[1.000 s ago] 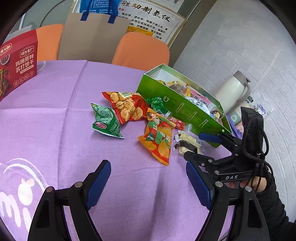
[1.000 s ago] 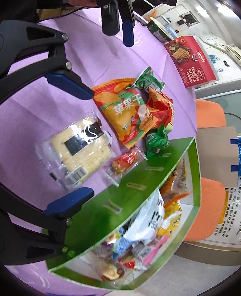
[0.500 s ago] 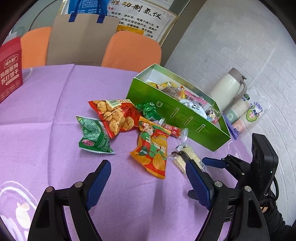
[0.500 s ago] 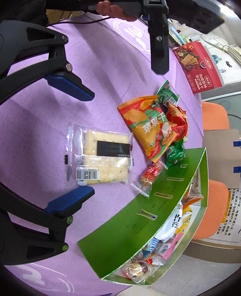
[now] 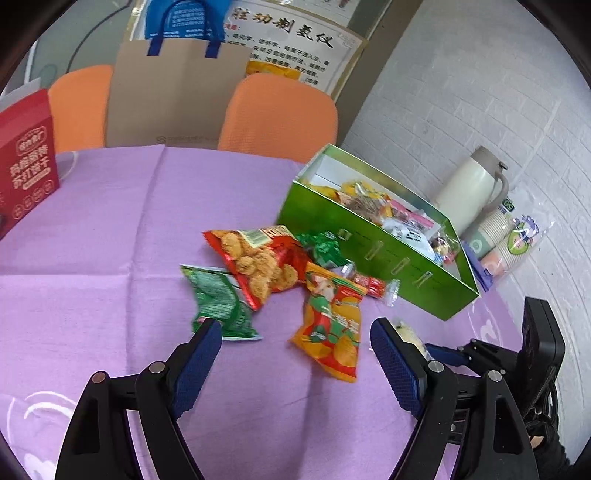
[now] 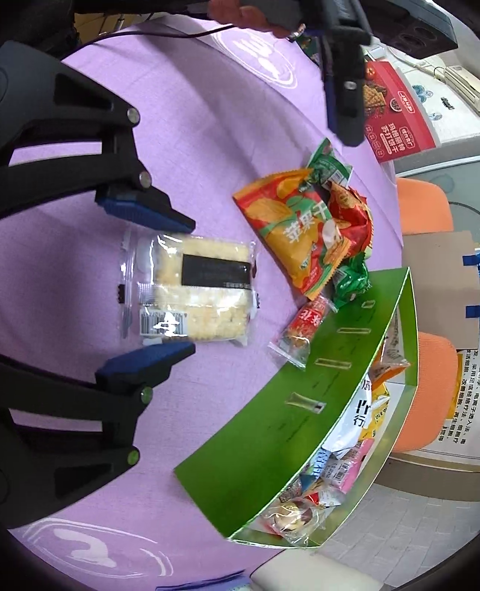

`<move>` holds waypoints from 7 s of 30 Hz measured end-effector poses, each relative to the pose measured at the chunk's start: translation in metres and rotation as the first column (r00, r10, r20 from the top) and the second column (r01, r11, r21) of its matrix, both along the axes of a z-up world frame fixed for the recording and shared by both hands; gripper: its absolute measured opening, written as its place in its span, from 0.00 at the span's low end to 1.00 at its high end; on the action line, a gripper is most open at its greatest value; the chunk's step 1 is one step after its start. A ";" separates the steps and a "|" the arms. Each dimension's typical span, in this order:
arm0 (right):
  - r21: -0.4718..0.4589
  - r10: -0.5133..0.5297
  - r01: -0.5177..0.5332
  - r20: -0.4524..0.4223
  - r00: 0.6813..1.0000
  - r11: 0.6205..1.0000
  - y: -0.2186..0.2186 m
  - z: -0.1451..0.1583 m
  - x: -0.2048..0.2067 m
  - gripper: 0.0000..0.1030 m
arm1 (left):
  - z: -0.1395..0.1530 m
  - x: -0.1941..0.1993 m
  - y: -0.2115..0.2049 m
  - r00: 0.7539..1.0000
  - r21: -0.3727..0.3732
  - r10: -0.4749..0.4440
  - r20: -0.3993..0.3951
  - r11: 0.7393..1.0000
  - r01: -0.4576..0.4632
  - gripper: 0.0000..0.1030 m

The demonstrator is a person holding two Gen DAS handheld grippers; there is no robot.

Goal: Organize snacks
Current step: 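Grasp the white cake bar with the right tool while the left tool grasps the green snack bag, then carry the white cake bar and green snack bag over the green box, then open both tools to drop the snacks into the green box, then withdraw both tools back to the remaining snacks, then grasp the orange-yellow chip bag with the left tool, then grasp the small red-wrapped snack with the right tool while the left tool holds the chip bag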

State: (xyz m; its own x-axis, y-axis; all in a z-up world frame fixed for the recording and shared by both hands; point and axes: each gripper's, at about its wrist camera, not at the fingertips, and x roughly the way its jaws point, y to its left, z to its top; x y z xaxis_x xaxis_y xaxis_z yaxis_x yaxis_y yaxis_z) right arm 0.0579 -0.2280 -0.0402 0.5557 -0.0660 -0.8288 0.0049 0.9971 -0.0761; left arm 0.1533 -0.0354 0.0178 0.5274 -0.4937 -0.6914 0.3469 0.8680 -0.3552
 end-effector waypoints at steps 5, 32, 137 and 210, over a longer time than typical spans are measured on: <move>0.008 -0.005 0.005 0.013 1.000 1.000 0.004 -0.001 -0.003 0.59 | -0.009 0.029 0.026 0.995 -0.012 0.091 -0.031 0.996 -0.092 0.82; 0.048 -0.014 0.012 0.036 0.999 0.999 0.011 0.001 -0.005 0.58 | -0.046 0.044 0.002 0.994 0.080 0.043 -0.100 0.996 -0.035 0.32; 0.121 -0.212 0.194 0.162 0.964 0.974 -0.010 0.043 -0.027 0.97 | -0.041 0.003 -0.070 0.986 0.056 -0.122 -0.111 0.990 0.129 0.14; -0.034 -0.031 0.035 0.107 0.994 0.999 -0.020 0.035 0.082 0.49 | -0.044 -0.050 -0.081 0.988 0.140 -0.143 -0.061 0.979 0.150 0.29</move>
